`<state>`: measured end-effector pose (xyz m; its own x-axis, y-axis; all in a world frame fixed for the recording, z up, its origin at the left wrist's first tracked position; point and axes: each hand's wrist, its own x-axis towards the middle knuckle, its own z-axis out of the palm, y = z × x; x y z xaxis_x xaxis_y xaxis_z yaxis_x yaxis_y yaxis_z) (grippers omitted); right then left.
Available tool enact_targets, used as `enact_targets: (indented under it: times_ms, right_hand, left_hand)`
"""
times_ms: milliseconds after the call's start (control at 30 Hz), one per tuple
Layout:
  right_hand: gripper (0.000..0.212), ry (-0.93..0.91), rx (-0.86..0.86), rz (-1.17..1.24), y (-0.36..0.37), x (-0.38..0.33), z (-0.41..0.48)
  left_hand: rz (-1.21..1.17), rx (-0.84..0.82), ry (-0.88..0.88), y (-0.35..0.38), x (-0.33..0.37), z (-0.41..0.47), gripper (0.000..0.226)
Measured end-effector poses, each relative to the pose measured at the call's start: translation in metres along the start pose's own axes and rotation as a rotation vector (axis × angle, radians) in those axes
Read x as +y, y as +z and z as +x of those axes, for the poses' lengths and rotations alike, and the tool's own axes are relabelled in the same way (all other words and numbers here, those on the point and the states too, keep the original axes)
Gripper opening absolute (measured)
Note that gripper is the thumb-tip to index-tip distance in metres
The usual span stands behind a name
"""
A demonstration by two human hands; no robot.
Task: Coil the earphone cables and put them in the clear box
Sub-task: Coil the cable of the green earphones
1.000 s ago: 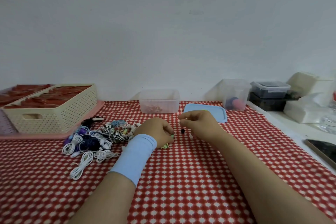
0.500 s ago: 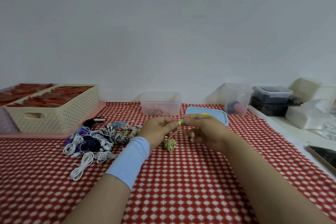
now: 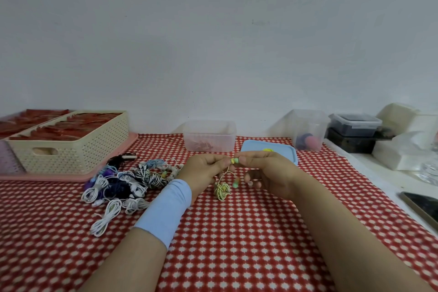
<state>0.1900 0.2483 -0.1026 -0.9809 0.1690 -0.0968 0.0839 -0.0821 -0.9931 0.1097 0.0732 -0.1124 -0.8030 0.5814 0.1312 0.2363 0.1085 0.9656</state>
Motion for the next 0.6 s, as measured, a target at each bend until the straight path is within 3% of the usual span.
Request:
enact_targets:
  times_ms: [300,600]
  right_hand:
    - [0.021,0.051,0.006,-0.020,0.0025,-0.0005,-0.0012]
    - [0.021,0.075,-0.030,0.027,0.0045,0.0008,-0.0015]
  left_hand:
    - [0.092,-0.027,0.054,-0.0039,-0.0005,-0.0010,0.012]
    - [-0.003,-0.043,0.070,-0.0009,-0.0026,-0.0013,0.015]
